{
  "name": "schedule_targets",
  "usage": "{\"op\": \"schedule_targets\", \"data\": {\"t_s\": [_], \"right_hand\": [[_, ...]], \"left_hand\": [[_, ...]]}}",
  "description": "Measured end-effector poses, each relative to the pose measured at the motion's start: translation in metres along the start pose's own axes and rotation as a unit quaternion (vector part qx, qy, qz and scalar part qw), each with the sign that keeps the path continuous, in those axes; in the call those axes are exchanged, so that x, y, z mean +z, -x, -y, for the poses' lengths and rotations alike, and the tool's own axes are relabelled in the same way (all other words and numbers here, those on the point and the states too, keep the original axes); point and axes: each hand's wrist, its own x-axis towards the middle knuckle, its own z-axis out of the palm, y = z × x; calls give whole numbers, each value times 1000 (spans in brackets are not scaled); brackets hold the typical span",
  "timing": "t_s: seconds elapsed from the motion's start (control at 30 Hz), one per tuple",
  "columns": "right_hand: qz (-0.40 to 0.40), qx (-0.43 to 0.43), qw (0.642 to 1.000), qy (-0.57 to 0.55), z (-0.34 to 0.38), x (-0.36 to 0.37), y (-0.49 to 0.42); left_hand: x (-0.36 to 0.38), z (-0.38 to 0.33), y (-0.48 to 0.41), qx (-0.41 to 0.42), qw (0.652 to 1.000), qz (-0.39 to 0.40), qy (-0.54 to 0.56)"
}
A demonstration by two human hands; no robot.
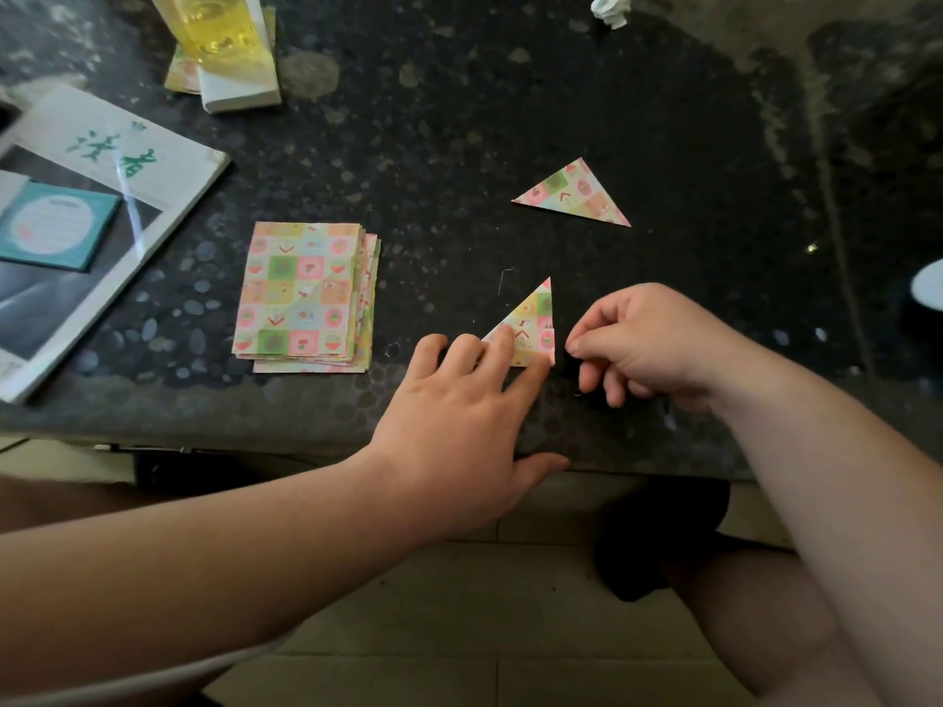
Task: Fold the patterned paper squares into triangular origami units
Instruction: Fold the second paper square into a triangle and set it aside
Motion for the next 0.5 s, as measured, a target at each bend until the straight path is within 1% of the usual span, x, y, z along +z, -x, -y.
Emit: {"op": "schedule_targets", "data": {"t_s": [0.17,0.37,0.5], "right_hand": [[-7,-7,1000,18,1,2,1],[-20,-23,999,13,-1,5,2],[-29,-34,999,28,0,6,2]], "left_hand": [[-1,-3,0,-4,1000,13,-25],[-1,-5,4,-10,1000,11,-1],[2,-5,4,-1,1000,27,4]]}}
